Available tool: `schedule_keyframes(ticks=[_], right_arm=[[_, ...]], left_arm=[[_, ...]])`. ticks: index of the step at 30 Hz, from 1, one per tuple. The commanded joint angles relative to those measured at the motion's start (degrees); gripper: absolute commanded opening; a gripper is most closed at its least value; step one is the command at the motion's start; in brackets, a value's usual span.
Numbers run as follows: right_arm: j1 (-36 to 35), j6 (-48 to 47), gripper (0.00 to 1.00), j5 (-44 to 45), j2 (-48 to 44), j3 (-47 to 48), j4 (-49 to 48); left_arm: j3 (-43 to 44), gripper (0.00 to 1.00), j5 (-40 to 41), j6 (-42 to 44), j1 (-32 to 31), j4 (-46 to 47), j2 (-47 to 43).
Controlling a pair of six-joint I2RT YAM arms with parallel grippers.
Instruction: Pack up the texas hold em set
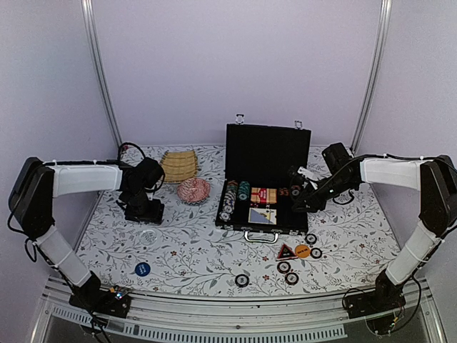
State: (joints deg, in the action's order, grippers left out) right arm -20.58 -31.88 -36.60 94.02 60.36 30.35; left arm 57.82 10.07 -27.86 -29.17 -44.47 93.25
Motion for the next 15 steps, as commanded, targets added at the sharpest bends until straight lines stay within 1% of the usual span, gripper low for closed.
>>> schedule_keyframes(ticks=[1, 4, 6, 8, 15], right_arm=[[0.01, -0.82, 0.37, -1.08, -1.69, -0.42, -0.34], [0.0, -0.88, 0.37, -1.19, -1.31, -0.33, -0.13], [-0.03, -0.94, 0.38, -1.19, -1.0, -0.24, -0.03], [-0.01, -1.02, 0.38, -1.27, -0.86, -0.21, 0.04], [-0.01, -1.17, 0.38, -1.61, -0.34, -0.09, 0.4]], left_arm=[[-1.4, 0.75, -3.51, -0.46, 3.24, -0.17, -1.44], [-2.71, 0.76, -5.24, 0.76, 4.94, 0.21, -0.58], [-3.89, 0.76, -8.71, 1.95, 5.59, 1.14, 0.13], [-4.71, 0.76, -10.07, 2.31, 5.7, 1.32, 0.62], [-5.87, 0.76, -7.52, 1.57, 5.74, 1.24, 1.63]])
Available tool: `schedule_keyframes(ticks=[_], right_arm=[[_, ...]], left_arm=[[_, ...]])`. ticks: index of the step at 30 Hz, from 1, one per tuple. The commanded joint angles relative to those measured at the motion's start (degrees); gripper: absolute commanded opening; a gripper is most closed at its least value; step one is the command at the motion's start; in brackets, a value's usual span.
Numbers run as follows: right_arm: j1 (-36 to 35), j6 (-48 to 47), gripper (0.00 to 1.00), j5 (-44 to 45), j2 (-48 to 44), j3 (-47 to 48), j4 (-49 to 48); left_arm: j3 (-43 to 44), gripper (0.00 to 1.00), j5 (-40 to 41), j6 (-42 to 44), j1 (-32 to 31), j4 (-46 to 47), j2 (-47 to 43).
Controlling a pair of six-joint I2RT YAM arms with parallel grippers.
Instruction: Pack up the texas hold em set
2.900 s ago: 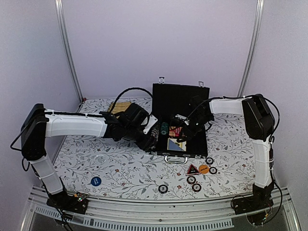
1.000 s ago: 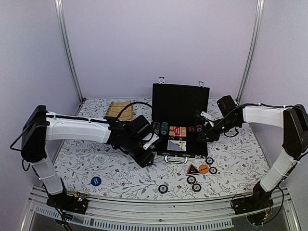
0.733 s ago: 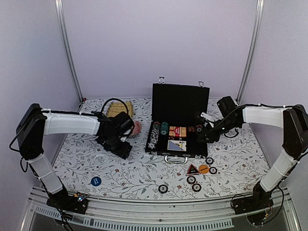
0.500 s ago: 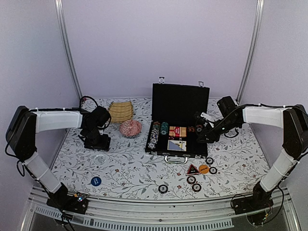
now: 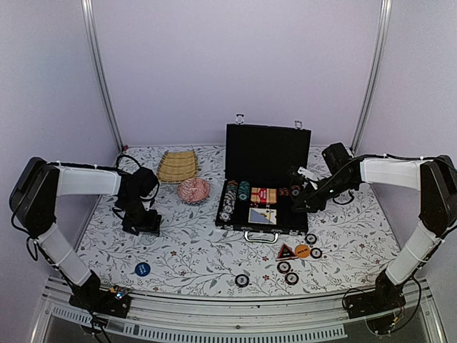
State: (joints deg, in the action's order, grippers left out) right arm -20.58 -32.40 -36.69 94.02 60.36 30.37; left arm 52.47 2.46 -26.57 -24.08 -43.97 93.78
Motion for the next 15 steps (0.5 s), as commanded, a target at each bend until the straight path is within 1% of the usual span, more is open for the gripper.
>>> schedule_keyframes(ticks=[1, 10, 13, 15], right_arm=[[-0.03, -0.78, 0.38, -1.54, -0.24, -0.07, 0.43], [0.0, -0.95, 0.38, -1.55, 0.34, 0.18, 0.9], [0.0, -1.07, 0.38, -1.67, 0.69, 0.28, 1.09], [-0.07, -1.08, 0.38, -1.8, 0.85, 0.35, 1.24]], left_arm=[[-0.6, 0.76, 0.01, 0.34, 0.67, 0.96, 1.28], [-1.35, 0.68, -1.14, 0.51, 0.68, 0.9, 2.19], [-1.53, 0.63, -1.77, 0.74, 0.61, 0.3, 2.15], [-1.06, 0.57, -2.37, 0.89, 0.53, -0.69, 2.12]])
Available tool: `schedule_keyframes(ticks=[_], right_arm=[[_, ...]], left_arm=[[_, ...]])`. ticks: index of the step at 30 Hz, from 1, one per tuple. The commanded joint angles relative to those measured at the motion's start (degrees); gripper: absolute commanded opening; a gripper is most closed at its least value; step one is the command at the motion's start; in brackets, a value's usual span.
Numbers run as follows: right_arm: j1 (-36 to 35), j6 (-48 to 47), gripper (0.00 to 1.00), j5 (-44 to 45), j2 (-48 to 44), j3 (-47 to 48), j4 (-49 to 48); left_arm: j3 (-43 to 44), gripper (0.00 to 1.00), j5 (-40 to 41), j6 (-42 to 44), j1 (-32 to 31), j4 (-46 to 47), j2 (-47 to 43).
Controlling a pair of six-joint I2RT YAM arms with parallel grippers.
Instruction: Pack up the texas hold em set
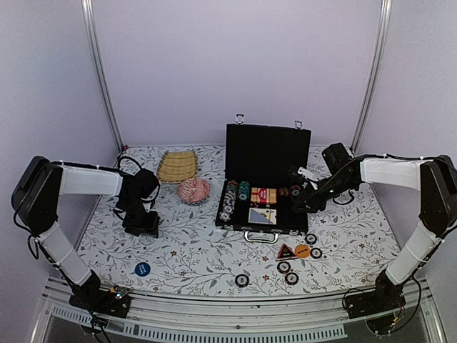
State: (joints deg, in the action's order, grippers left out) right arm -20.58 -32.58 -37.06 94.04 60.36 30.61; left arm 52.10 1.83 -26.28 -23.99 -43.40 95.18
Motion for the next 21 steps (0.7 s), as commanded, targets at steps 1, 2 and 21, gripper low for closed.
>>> schedule_keyframes(ticks=[1, 2, 21], right_arm=[[-0.05, -0.91, 0.38, -1.51, 0.87, 0.42, 1.03], [-0.04, -0.91, 0.38, -1.71, 0.87, 0.45, 1.12], [0.07, 0.03, 0.38, -1.21, -0.08, 1.74, 1.93]], left_arm=[[-0.16, 0.55, -1.88, 0.54, 0.16, -1.91, 0.44], [0.56, 0.53, -1.86, 0.37, -0.28, -2.8, 0.04], [42.08, 0.51, -4.36, -0.7, -25.01, 5.53, 15.31]])
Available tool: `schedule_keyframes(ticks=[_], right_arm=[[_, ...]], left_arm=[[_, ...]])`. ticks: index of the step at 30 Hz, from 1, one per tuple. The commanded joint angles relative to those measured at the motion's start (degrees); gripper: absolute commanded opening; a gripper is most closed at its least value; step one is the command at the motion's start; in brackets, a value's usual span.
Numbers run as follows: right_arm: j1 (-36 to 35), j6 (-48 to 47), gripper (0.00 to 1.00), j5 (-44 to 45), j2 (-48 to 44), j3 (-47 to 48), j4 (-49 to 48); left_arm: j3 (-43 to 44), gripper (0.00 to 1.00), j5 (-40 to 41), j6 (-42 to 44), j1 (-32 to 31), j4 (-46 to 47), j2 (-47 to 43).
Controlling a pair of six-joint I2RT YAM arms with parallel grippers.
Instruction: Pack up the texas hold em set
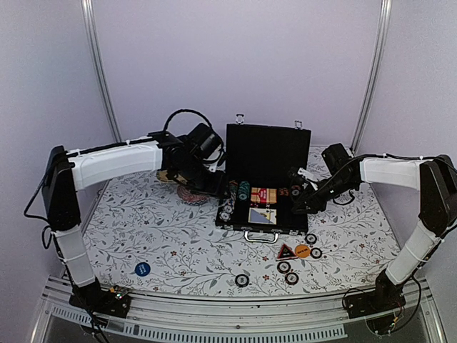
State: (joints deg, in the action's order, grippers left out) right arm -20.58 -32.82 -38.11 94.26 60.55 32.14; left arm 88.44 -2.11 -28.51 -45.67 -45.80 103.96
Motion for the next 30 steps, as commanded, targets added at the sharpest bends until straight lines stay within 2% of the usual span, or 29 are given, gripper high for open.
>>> schedule_keyframes(ticks=[1, 5, 11, 30], right_arm=[[0.1, 0.37, 0.38, -0.21, -0.24, 1.69, 0.38], [0.18, 0.56, 0.38, 0.09, 0.13, 1.72, 0.38], [0.59, 0.48, 0.38, 0.32, -0.04, 1.64, 0.26], [0.58, 0.04, 0.38, 0.49, 0.7, 1.48, 0.46]], left_arm=[[7.42, 0.51, -0.13, 2.24, -4.13, 9.92, 7.92], [15.28, 0.51, 1.6, 4.72, -6.31, 12.44, 17.63], [21.26, 0.51, 1.99, 6.89, -8.57, 14.54, 25.14], [22.99, 0.53, -0.76, 7.14, -9.7, 14.97, 32.28]])
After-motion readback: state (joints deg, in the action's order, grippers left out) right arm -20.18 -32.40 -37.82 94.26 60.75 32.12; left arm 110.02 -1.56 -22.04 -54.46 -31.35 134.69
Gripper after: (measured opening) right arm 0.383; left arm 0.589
